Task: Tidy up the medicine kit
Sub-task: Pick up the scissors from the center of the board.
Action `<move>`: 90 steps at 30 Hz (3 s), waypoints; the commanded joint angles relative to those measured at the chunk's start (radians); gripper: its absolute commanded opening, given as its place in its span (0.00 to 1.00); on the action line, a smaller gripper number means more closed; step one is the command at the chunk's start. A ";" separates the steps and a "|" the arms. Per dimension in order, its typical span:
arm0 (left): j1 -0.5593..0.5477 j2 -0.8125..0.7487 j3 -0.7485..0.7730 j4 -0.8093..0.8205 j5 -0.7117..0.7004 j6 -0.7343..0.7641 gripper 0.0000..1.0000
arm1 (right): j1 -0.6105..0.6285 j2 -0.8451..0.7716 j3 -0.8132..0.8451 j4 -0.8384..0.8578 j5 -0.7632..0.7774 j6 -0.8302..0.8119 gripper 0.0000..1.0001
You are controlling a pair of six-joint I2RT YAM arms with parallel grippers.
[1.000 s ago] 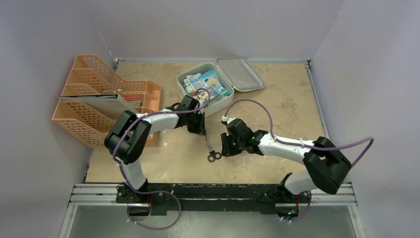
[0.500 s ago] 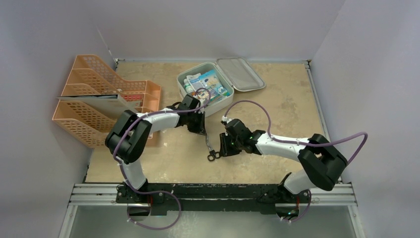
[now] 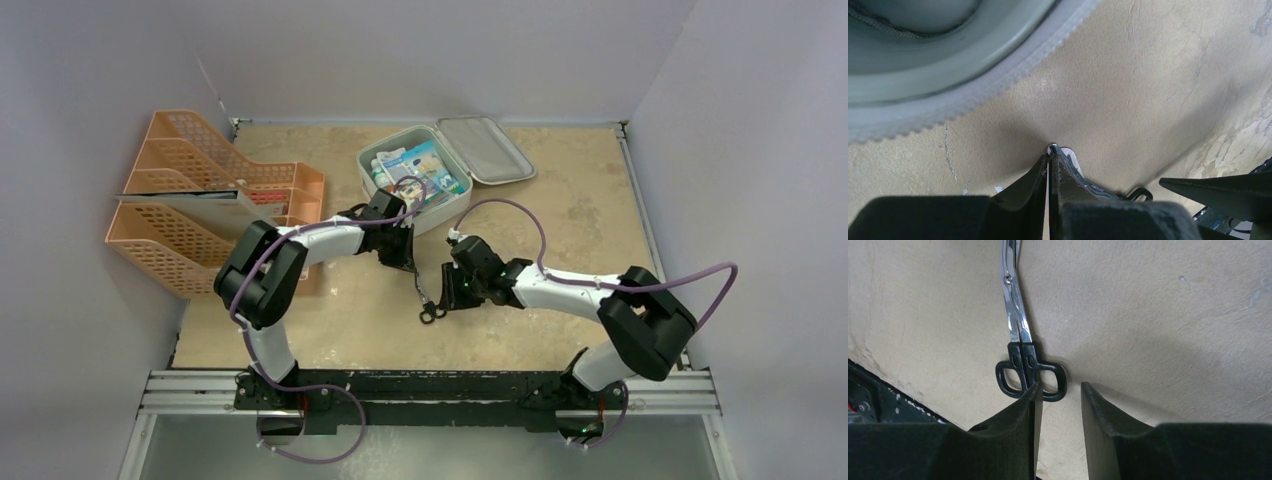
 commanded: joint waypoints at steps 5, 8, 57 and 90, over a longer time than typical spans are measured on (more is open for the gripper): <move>-0.002 0.029 -0.001 -0.030 -0.047 0.014 0.03 | 0.001 0.023 0.053 -0.053 0.063 0.038 0.35; -0.003 0.030 -0.001 -0.028 -0.044 0.014 0.03 | 0.006 0.025 0.055 -0.074 0.064 0.040 0.34; -0.001 -0.251 0.057 -0.084 0.061 -0.061 0.30 | 0.143 0.040 0.075 -0.124 0.286 -0.041 0.00; 0.258 -0.798 0.015 -0.287 0.000 0.219 0.83 | -0.164 0.117 0.592 -0.140 0.128 -0.531 0.00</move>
